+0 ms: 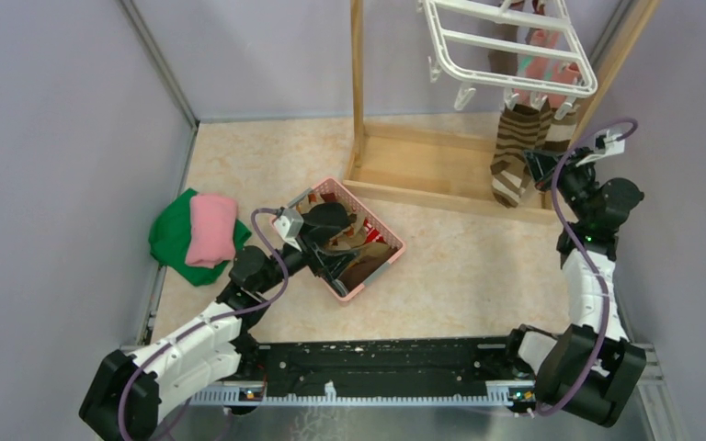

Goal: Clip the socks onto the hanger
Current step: Rotate the hanger.

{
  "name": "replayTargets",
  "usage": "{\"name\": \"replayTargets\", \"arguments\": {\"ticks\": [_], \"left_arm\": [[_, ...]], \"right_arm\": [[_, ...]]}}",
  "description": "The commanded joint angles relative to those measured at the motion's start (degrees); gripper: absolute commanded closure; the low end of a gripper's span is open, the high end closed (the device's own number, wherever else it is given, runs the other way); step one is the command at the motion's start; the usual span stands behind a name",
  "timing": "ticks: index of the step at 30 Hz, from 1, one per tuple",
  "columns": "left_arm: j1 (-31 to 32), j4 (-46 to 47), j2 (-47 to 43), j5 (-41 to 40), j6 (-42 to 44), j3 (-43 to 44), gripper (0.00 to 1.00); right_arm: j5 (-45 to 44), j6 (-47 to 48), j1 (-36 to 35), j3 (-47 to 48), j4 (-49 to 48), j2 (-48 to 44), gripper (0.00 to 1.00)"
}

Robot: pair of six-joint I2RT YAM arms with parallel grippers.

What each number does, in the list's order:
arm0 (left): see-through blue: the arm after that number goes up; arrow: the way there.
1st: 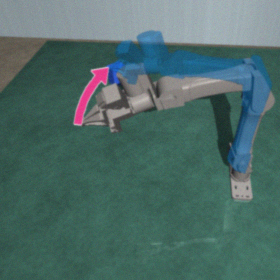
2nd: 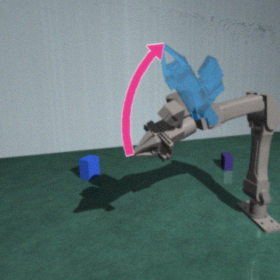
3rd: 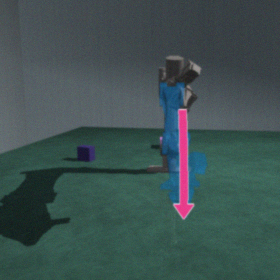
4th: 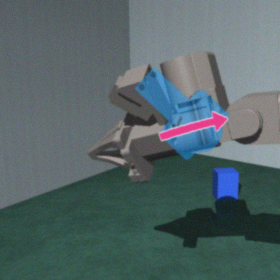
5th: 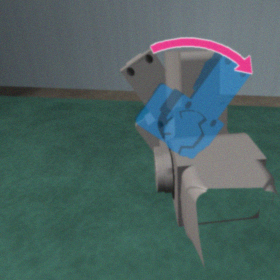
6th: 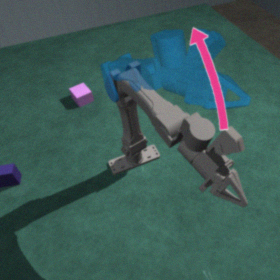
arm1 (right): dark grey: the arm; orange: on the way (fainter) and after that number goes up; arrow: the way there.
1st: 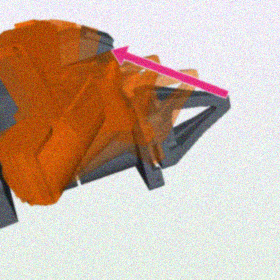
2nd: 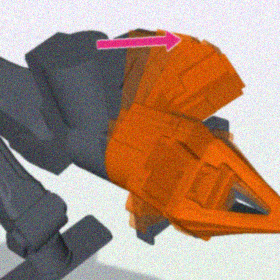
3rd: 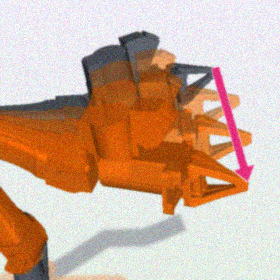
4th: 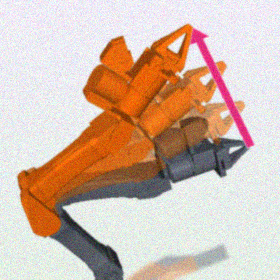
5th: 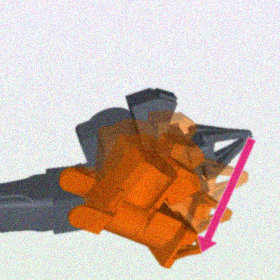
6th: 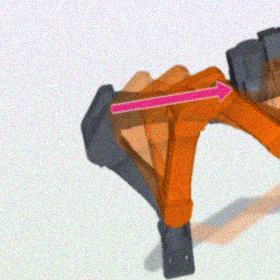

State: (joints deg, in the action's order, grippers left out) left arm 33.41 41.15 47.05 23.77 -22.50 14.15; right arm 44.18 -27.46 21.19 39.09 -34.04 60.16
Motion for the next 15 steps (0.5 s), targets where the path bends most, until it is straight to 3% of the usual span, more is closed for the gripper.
{"name": "replayTargets", "arguments": {"ticks": [1, 8, 15], "left_arm": [[-0.06, 3.78, -0.62, 1.61, 1.14, -0.31, 0.08], [-0.04, 4.52, -0.55, 1.95, 0.97, -0.44, 0.08], [-0.05, 5.54, -0.02, 2.68, 0.49, -0.49, 0.08]], "right_arm": [[0.89, 1.18, 3.83, 4.33, 4.76, -0.80, 1.00], [-0.07, 2.25, 8.97, 8.08, 8.71, 1.62, 1.00], [-1.44, 3.10, 9.76, 15.04, 11.98, 7.99, 1.00]]}}
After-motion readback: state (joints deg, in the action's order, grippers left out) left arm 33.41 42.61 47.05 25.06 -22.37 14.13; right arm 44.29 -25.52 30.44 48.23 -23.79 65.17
